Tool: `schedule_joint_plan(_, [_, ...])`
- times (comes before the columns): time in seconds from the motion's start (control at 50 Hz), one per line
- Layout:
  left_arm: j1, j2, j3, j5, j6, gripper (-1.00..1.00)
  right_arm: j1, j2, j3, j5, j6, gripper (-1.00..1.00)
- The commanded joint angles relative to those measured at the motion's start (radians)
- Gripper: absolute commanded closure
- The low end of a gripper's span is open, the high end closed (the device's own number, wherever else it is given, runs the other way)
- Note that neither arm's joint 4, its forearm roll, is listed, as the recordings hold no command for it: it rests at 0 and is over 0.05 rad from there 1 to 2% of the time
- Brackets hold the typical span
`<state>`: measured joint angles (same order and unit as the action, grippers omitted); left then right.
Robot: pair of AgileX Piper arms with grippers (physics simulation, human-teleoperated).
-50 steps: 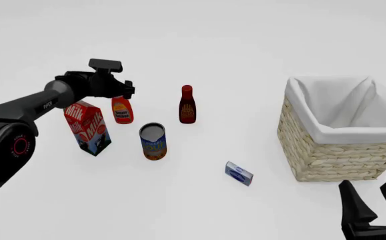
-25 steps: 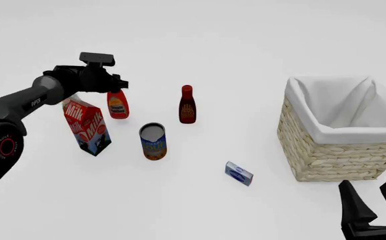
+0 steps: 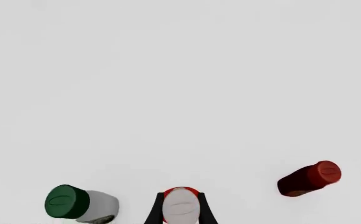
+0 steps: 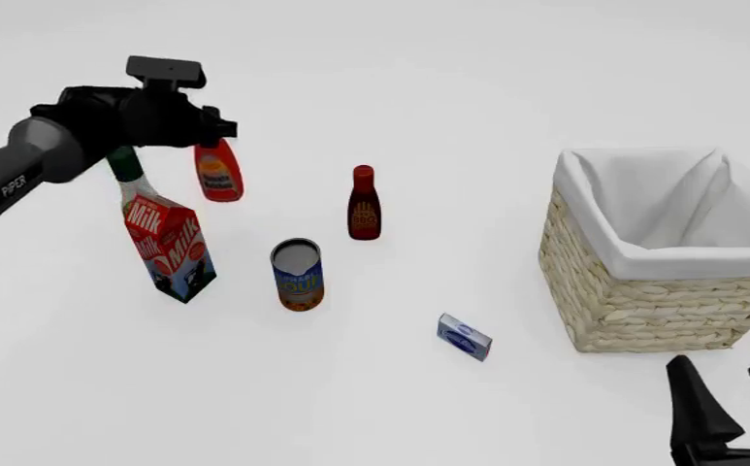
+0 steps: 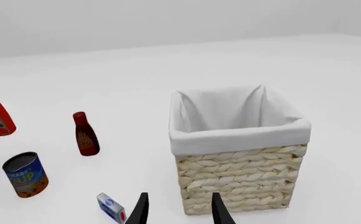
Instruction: Pick the ketchup and place it in the basket.
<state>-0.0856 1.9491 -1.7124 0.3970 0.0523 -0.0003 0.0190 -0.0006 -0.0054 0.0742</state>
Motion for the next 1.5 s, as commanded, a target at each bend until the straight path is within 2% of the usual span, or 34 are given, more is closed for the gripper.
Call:
schedule_joint_plan(0.02, [-0.022,-0.106,0.011,0.045,0.005,1.00,-0.003,-0.018,0.000,0.003,-0.010,-1.00])
schedule_joint_plan(0.1, [-0.037,-0.166,0.034,0.063,0.000,1.00,-0.004,-0.018,-0.001,0.000,-0.008,-1.00])
schedule_joint_plan(0.24, [-0.046,-0.237,0.052,0.104,-0.020,1.00,-0.008,-0.019,-0.016,0.005,-0.035,-1.00])
schedule_joint_plan(0.32, [-0.059,-0.302,0.074,0.131,-0.019,1.00,0.029,-0.019,-0.060,0.006,-0.087,-1.00])
schedule_joint_plan(0.34, [-0.065,-0.319,0.078,0.142,-0.025,1.00,0.039,-0.019,-0.073,0.029,-0.116,-1.00])
schedule_joint_plan(0.36, [-0.069,-0.338,0.084,0.148,-0.023,1.00,0.041,-0.019,-0.084,0.044,-0.121,-1.00])
schedule_joint_plan(0.38, [-0.072,-0.358,0.090,0.159,-0.025,1.00,0.073,-0.019,-0.108,0.054,-0.118,-1.00])
schedule_joint_plan(0.46, [-0.087,-0.404,0.104,0.179,-0.029,1.00,0.100,-0.018,-0.156,0.098,-0.141,-1.00])
schedule_joint_plan(0.52, [-0.099,-0.453,0.121,0.200,-0.030,1.00,0.131,-0.016,-0.205,0.137,-0.130,-1.00])
schedule_joint_plan(0.54, [-0.105,-0.469,0.128,0.210,-0.036,1.00,0.155,-0.017,-0.224,0.146,-0.109,-1.00])
schedule_joint_plan(0.58, [-0.119,-0.509,0.151,0.223,-0.038,1.00,0.195,-0.015,-0.247,0.173,-0.138,-1.00])
schedule_joint_plan(0.78, [-0.186,-0.666,0.221,0.305,-0.054,1.00,0.316,0.082,-0.355,0.188,-0.104,-1.00])
schedule_joint_plan(0.84, [-0.201,-0.704,0.245,0.318,-0.055,1.00,0.397,0.123,-0.391,0.183,-0.113,-1.00])
schedule_joint_plan(0.88, [-0.204,-0.712,0.250,0.321,-0.054,1.00,0.407,0.141,-0.400,0.182,-0.129,-1.00])
schedule_joint_plan(0.92, [-0.216,-0.735,0.257,0.335,-0.058,1.00,0.447,0.161,-0.428,0.184,-0.123,-1.00])
schedule_joint_plan(1.06, [-0.251,-0.796,0.266,0.378,-0.053,1.00,0.555,0.268,-0.490,0.171,-0.162,-1.00])
schedule_joint_plan(1.12, [-0.262,-0.808,0.268,0.384,-0.049,1.00,0.581,0.317,-0.505,0.162,-0.177,-1.00])
schedule_joint_plan(1.14, [-0.270,-0.824,0.274,0.379,-0.019,1.00,0.587,0.335,-0.516,0.157,-0.189,-1.00])
schedule_joint_plan(1.16, [-0.274,-0.826,0.276,0.382,-0.028,1.00,0.570,0.349,-0.519,0.155,-0.206,-1.00])
schedule_joint_plan(1.3, [-0.301,-0.854,0.274,0.403,-0.010,1.00,0.653,0.449,-0.573,0.145,-0.190,-1.00])
schedule_joint_plan(1.34, [-0.307,-0.867,0.270,0.402,0.019,1.00,0.680,0.493,-0.568,0.132,-0.243,-1.00])
schedule_joint_plan(1.36, [-0.322,-0.868,0.264,0.414,0.004,1.00,0.699,0.508,-0.567,0.123,-0.255,-1.00])
schedule_joint_plan(1.4, [-0.321,-0.872,0.259,0.418,0.014,1.00,0.724,0.532,-0.576,0.120,-0.227,-1.00])
schedule_joint_plan(1.5, [-0.348,-0.884,0.261,0.430,0.019,1.00,0.794,0.577,-0.611,0.122,-0.225,-1.00])
